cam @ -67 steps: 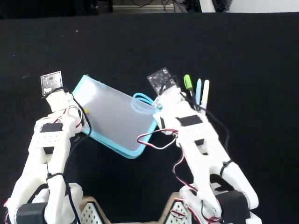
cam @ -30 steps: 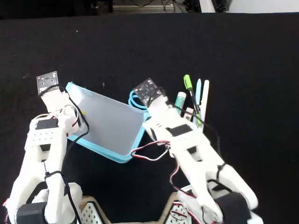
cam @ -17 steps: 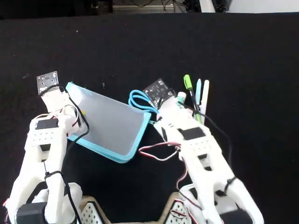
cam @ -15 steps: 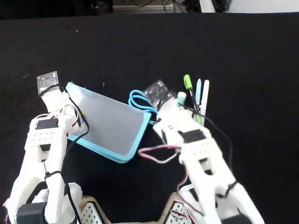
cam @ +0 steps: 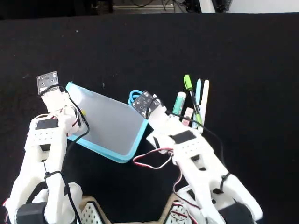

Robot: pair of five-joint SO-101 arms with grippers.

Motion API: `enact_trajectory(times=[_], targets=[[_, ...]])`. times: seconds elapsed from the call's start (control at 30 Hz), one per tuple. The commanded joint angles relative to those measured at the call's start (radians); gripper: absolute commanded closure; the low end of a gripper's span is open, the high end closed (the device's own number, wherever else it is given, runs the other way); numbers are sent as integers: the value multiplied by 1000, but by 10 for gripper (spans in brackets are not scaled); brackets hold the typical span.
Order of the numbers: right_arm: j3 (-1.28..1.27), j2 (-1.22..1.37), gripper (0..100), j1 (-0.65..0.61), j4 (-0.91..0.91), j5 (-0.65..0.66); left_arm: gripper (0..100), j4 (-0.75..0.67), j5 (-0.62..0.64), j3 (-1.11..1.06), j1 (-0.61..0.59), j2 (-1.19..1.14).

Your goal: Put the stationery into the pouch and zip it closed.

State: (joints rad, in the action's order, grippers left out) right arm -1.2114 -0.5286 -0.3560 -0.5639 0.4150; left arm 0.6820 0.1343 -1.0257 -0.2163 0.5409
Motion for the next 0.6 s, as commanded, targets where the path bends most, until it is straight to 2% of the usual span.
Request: enact_trajectory(times=[0.0,0.2,0.33,0.57], targets=[[62,27,811,-6,-3,43,787,-3,6,64,4,6],[25,42,819,31,109,83,787,-3,6,64,2,8],[8,41,993,104,192,75,787,-3,6,64,2,8],[2,-77,988,184,157,26,787,-3,6,64,2,8]])
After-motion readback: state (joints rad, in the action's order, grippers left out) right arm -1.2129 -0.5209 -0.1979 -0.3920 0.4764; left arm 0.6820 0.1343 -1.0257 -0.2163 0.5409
